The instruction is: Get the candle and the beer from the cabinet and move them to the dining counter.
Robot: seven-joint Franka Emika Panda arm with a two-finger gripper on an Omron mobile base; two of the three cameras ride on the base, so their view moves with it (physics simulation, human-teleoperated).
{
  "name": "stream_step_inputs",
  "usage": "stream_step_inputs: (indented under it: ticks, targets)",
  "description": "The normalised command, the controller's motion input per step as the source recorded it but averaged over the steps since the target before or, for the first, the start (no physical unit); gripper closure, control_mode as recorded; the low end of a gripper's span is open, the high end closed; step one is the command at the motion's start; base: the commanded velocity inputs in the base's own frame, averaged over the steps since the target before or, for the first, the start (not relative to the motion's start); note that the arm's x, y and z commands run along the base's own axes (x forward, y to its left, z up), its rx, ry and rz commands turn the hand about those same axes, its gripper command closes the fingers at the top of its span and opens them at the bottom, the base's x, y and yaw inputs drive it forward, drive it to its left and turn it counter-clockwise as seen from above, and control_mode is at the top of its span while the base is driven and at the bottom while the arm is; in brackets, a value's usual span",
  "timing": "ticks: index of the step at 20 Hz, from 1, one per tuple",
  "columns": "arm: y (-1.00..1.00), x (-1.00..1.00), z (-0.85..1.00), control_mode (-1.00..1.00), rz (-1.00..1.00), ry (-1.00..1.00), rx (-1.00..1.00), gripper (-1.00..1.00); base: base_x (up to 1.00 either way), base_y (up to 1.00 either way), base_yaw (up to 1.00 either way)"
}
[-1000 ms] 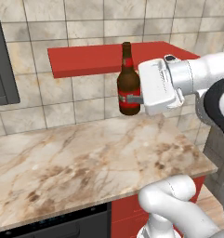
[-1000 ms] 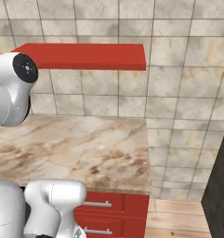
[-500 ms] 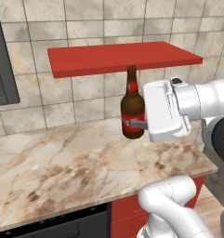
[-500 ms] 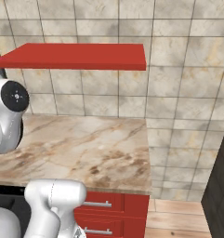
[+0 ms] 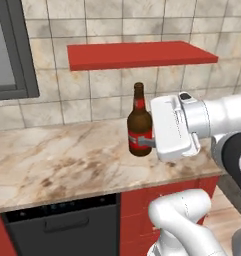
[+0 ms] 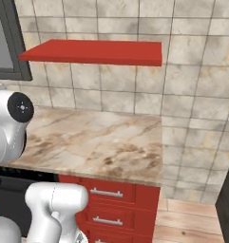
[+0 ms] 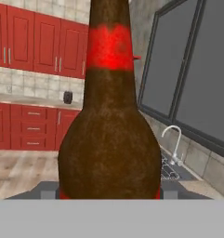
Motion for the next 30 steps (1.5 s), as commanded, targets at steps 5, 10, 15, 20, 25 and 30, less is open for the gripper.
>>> stream_step_inputs:
  ticks: [5, 10, 15, 20, 25, 30]
  targets:
    - [0.0, 0.0, 0.0, 1.0, 0.0, 0.0, 0.0, 1.0, -0.62, -0.01, 0.44]
    - [0.0, 0.0, 0.0, 1.0, 0.0, 0.0, 0.0, 1.0, -0.41, 0.0, 0.54]
    - [0.0, 0.0, 0.0, 1.0, 0.0, 0.0, 0.0, 1.0, -0.32, -0.01, 0.59]
    - [0.0, 0.0, 0.0, 1.0, 0.0, 0.0, 0.0, 1.0, -0.38, -0.07, 0.6]
    - [0.0, 0.0, 0.0, 1.0, 0.0, 0.0, 0.0, 1.0, -0.41, -0.03, 0.59]
    - [0.0, 0.0, 0.0, 1.0, 0.0, 0.0, 0.0, 1.0, -0.4, 0.0, 0.59]
